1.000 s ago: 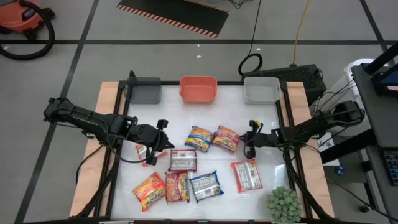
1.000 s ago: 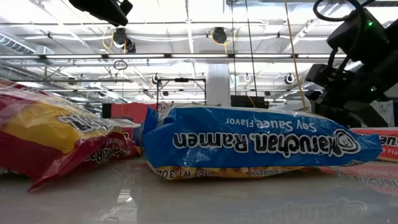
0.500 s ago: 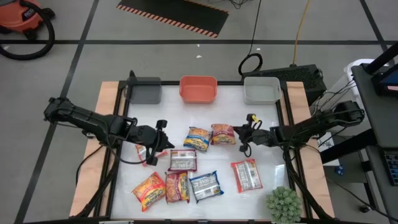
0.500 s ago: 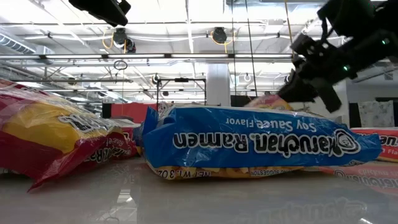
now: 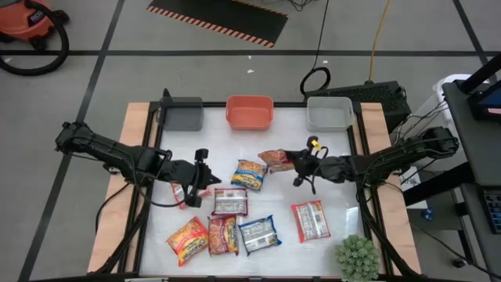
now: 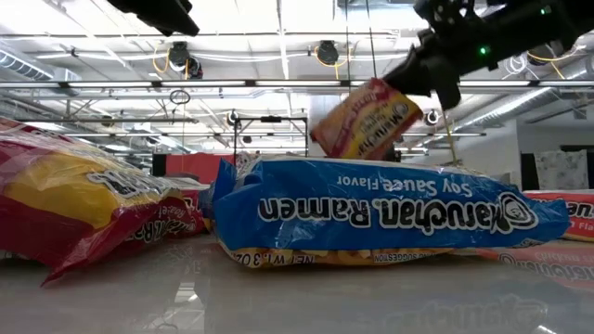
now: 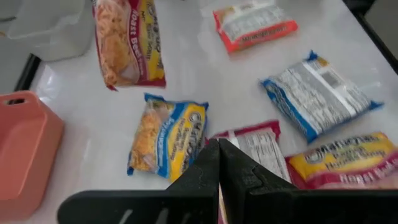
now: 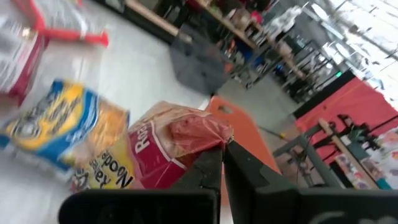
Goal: Sort Maruchan noodles
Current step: Put the top right red noodle pack into the gray bin
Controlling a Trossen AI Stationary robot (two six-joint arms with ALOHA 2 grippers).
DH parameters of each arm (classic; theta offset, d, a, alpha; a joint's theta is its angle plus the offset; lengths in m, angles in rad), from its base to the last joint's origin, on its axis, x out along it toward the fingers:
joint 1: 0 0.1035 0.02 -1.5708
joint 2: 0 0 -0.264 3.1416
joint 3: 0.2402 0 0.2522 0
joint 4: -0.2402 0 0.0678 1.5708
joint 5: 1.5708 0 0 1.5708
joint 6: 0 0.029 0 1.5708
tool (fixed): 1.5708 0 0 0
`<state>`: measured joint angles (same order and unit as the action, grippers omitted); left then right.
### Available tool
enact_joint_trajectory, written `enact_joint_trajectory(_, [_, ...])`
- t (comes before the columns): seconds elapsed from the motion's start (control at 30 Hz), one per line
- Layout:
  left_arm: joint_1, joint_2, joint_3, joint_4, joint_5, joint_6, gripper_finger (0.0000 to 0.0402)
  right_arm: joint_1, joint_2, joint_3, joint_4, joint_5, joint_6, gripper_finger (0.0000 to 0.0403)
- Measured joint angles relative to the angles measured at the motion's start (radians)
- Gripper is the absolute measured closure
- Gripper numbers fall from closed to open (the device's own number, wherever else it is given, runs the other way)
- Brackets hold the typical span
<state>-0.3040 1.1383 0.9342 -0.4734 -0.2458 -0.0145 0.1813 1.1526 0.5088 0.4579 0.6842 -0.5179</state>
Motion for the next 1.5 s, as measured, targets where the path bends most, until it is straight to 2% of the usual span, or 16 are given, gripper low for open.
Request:
enact_joint_trajectory(0.3, [0.000,0.000,-0.152,0.324,0.010,0.024,0.0389,0.065,0.000,0.004,0.159,-0.003,-0.101,0.0403])
enact_joint_trajectory(0.43, [0.002,0.000,-0.193,0.427,0.013,0.020,0.0338,0.109,0.000,0.004,0.215,-0.004,-0.173,0.0403])
enact_joint_trajectory(0.6, [0.002,0.004,-0.211,0.528,0.002,0.052,0.0247,0.146,0.000,0.038,0.238,-0.004,-0.212,0.0403])
enact_joint_trajectory(0.83, [0.017,0.104,-0.213,0.749,-0.035,0.072,0.0153,0.170,0.030,0.088,0.234,-0.034,-0.201,0.0403])
enact_joint_trajectory(1.13, [0.058,0.261,-0.213,0.957,-0.042,0.097,0.0065,0.181,0.138,0.135,0.252,-0.059,-0.201,0.0403])
enact_joint_trajectory(1.23, [0.071,0.297,-0.213,0.984,0.007,0.095,0.0042,0.177,0.178,0.148,0.273,-0.060,-0.206,0.0403])
enact_joint_trajectory(1.33, [0.082,0.335,-0.213,1.023,0.072,0.088,0.0033,0.168,0.208,0.162,0.274,-0.061,-0.206,0.0403])
enact_joint_trajectory(1.5, [0.124,0.388,-0.213,1.067,0.078,0.037,0.0032,0.160,0.244,0.181,0.298,-0.059,-0.205,0.0403])
